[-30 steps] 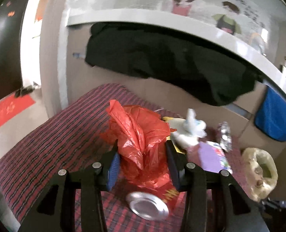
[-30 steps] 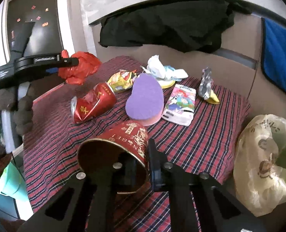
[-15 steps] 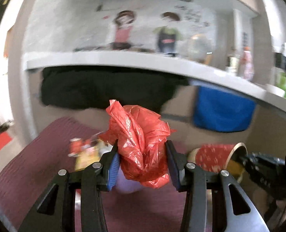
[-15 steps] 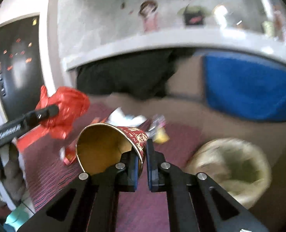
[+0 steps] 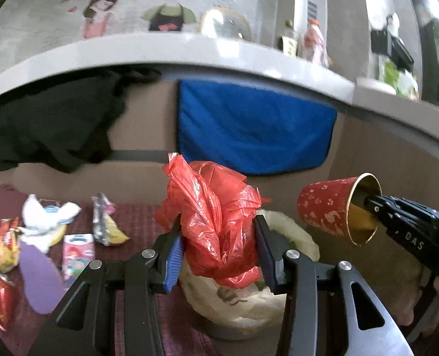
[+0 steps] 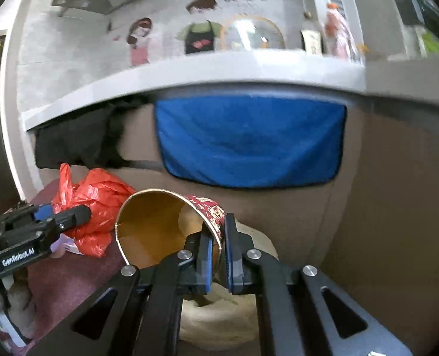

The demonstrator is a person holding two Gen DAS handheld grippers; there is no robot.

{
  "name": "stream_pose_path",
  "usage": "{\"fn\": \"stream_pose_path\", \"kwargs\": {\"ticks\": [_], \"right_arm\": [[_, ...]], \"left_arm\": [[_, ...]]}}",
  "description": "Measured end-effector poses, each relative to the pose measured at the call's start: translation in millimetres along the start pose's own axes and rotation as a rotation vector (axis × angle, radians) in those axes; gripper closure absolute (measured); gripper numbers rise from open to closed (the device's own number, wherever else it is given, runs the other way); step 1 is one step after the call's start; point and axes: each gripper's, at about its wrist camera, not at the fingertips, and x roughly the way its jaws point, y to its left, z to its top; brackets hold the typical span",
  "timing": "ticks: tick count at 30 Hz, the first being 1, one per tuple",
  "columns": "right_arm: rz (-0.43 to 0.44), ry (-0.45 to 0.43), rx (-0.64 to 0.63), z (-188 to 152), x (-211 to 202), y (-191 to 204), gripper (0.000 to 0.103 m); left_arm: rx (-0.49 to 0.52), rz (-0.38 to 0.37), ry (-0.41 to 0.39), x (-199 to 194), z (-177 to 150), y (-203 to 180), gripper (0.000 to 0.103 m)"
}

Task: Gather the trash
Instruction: 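Carry the bag and cup over the lined bin and open both grippers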

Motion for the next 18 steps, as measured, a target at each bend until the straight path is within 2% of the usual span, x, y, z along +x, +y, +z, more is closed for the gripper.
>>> {"fn": "stream_pose_path", "kwargs": {"ticks": [10,18], "right_arm": [[0.000,0.073,0.063,-17.4,48.5,-22.8,0.096],[-0.010,0.100,0.076,-22.2,67.7,-24.9,0.096]], "left_arm": [[-0.017,-0.015,0.093,53.0,-11.1,-2.0,0.058],[-0.050,-0.033,0.167,83.3,-20.8,0.4,0.058]]}}
